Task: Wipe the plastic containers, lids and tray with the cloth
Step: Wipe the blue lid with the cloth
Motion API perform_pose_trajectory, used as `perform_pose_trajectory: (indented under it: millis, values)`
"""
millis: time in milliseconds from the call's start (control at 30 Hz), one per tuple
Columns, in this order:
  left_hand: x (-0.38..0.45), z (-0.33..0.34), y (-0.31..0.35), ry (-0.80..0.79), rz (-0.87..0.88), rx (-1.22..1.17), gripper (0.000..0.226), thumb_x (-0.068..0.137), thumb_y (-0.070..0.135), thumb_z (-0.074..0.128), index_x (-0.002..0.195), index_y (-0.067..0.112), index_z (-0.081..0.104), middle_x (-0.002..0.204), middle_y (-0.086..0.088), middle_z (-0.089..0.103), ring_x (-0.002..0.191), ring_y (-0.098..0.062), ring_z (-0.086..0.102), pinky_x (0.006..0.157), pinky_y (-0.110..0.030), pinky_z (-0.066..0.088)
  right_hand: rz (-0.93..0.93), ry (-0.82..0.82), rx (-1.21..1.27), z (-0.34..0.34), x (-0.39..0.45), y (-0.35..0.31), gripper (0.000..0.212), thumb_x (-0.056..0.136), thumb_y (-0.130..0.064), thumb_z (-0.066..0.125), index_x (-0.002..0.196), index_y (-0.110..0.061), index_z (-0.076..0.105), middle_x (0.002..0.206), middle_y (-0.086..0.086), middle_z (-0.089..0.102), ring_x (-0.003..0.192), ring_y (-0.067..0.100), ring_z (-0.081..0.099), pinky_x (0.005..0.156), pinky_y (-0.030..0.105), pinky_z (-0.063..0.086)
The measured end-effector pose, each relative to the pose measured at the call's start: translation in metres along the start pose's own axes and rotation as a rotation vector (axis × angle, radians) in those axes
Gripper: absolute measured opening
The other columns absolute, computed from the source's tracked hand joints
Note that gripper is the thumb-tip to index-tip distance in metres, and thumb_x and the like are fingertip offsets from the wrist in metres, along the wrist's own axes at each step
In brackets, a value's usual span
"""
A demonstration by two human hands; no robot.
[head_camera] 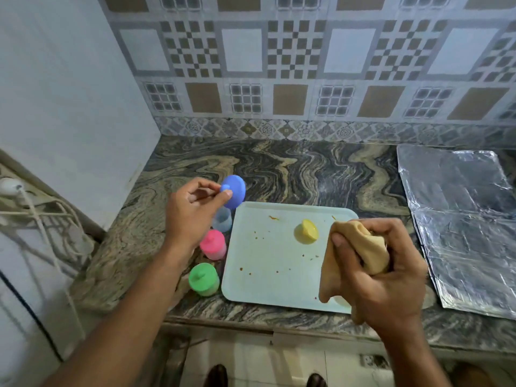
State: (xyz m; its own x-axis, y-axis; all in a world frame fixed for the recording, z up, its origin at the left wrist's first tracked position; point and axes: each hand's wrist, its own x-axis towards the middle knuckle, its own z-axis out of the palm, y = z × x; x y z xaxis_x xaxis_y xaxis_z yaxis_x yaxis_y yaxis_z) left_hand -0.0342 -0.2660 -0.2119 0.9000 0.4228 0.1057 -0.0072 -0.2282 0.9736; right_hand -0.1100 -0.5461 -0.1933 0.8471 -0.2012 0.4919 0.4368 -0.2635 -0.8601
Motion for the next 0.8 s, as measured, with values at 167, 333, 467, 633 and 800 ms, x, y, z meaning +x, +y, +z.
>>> perform_pose_trajectory:
  millis: [167, 333, 467, 633, 800]
  values:
    - [0.056, -0.010, -0.067, -0.061, -0.041, 0.371, 0.030, 0.081, 0.011, 0.087, 0.074, 0.030, 0.065, 0.076, -0.004, 0.073, 0.071, -0.022, 0.070, 0.070, -0.030, 0.057, 0.025, 0.013, 0.007, 0.003, 0.000, 0.003, 0.023, 0.083, -0.018, 0.079, 0.094, -0.028, 0.062, 0.089, 0.006, 0.071, 0.074, 0.015, 0.067, 0.068, 0.027, 0.055]
    - [0.078, -0.003, -0.105, -0.143, -0.062, 0.627, 0.022, 0.076, 0.020, 0.087, 0.075, 0.027, 0.066, 0.082, -0.003, 0.075, 0.082, -0.029, 0.072, 0.075, -0.039, 0.059, 0.019, -0.020, -0.021, 0.005, -0.004, 0.006, 0.021, 0.082, -0.017, 0.079, 0.095, -0.023, 0.062, 0.088, -0.009, 0.070, 0.073, 0.003, 0.064, 0.068, 0.019, 0.052]
    - [0.083, 0.003, -0.117, -0.209, -0.061, 0.698, 0.021, 0.076, 0.023, 0.088, 0.077, 0.026, 0.068, 0.082, -0.001, 0.073, 0.081, -0.027, 0.070, 0.069, -0.034, 0.051, 0.034, -0.005, -0.052, 0.002, -0.005, 0.008, 0.023, 0.081, -0.017, 0.078, 0.095, -0.023, 0.061, 0.089, -0.015, 0.068, 0.073, -0.004, 0.062, 0.069, 0.012, 0.049]
    - [0.087, 0.005, -0.120, -0.213, -0.068, 0.716, 0.020, 0.075, 0.025, 0.088, 0.077, 0.026, 0.069, 0.081, 0.000, 0.072, 0.079, -0.026, 0.068, 0.071, -0.036, 0.054, 0.056, 0.012, -0.051, 0.001, -0.004, 0.011, 0.023, 0.081, -0.019, 0.079, 0.095, -0.026, 0.062, 0.090, -0.012, 0.070, 0.072, -0.001, 0.063, 0.068, 0.015, 0.051]
    - [0.085, 0.002, -0.120, -0.226, -0.088, 0.724, 0.019, 0.073, 0.024, 0.089, 0.076, 0.026, 0.070, 0.081, 0.002, 0.075, 0.080, -0.025, 0.072, 0.073, -0.039, 0.059, 0.067, 0.011, -0.058, 0.001, -0.003, 0.013, 0.024, 0.081, -0.018, 0.079, 0.097, -0.013, 0.062, 0.090, -0.011, 0.068, 0.071, -0.004, 0.061, 0.067, 0.012, 0.049]
